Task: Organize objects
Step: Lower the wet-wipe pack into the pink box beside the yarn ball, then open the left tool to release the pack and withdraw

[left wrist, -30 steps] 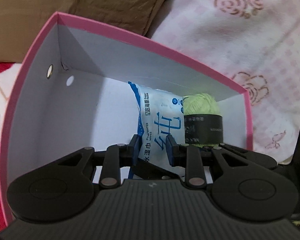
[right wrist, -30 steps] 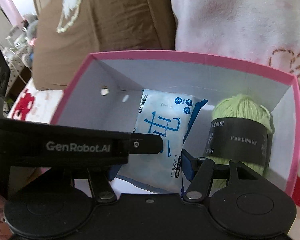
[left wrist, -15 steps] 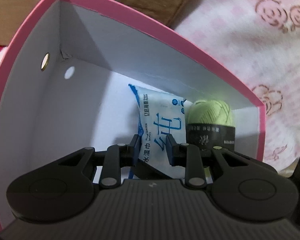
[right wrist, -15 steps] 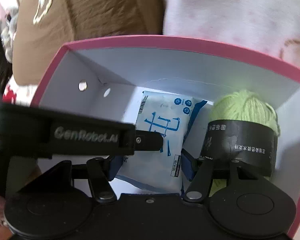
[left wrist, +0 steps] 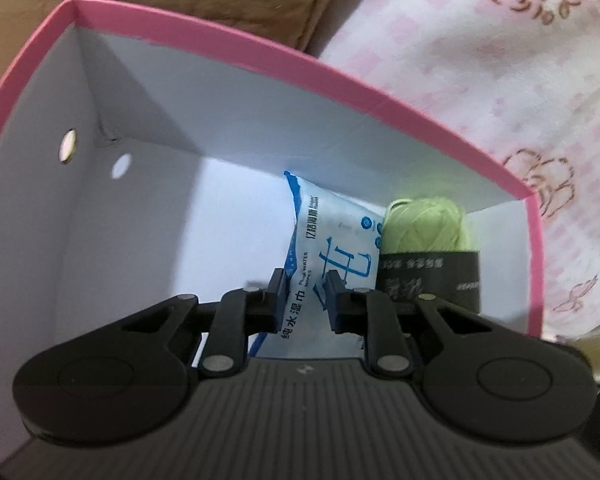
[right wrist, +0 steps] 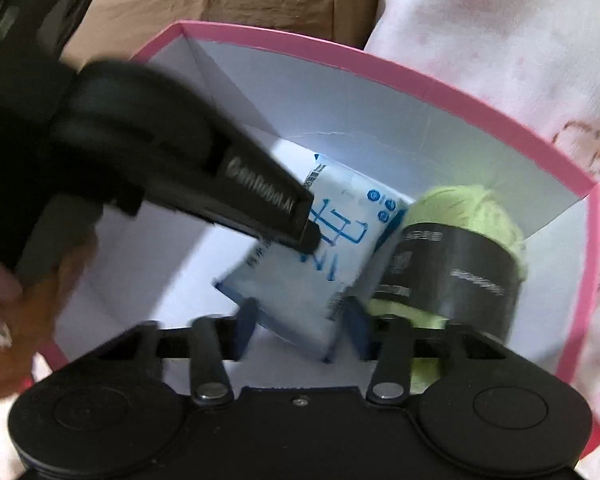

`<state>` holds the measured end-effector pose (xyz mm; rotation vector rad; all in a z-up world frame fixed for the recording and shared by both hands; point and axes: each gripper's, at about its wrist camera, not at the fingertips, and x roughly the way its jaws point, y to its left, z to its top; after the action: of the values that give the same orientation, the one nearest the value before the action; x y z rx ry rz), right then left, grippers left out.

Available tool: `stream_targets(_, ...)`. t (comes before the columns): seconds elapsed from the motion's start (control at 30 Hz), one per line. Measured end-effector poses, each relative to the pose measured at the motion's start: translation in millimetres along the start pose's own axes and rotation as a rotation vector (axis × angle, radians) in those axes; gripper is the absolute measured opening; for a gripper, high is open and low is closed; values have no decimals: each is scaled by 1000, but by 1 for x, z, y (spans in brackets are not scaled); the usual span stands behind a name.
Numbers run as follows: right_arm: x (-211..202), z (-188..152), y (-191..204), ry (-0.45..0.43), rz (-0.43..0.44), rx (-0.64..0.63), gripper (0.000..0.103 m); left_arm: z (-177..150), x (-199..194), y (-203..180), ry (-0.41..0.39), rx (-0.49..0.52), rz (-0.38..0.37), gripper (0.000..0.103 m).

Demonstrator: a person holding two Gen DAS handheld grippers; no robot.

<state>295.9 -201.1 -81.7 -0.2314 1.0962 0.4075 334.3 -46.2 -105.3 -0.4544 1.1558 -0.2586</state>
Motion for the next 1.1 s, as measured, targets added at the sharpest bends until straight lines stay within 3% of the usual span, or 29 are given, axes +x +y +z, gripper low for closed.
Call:
stream_targets(0.23,-3,-8,-6,-44,-51,24,37,0,3,-4,2,-16,-1,22)
stream_targets(0.33,-9,-13,-6,-66,-49,26,36,-6,-8,-7,-4,3,-6,34)
stream_targets(0.47,-36,-26,-12,-126,9,82,39,-17,-37,-14,-30,74,16,34)
stream_targets(0.53,-52,-33,-15,-156,28,100,40,-4,-47,-21,-29,92,23,34)
stream_targets(0.87,-111,-49,1,-261,31,81,46,-38,-133,-26,-57,173,43,34)
stream_targets(1.1,-150,-65,18,-288,19,76,46,-63,-186,-31,-100,173,-36,34)
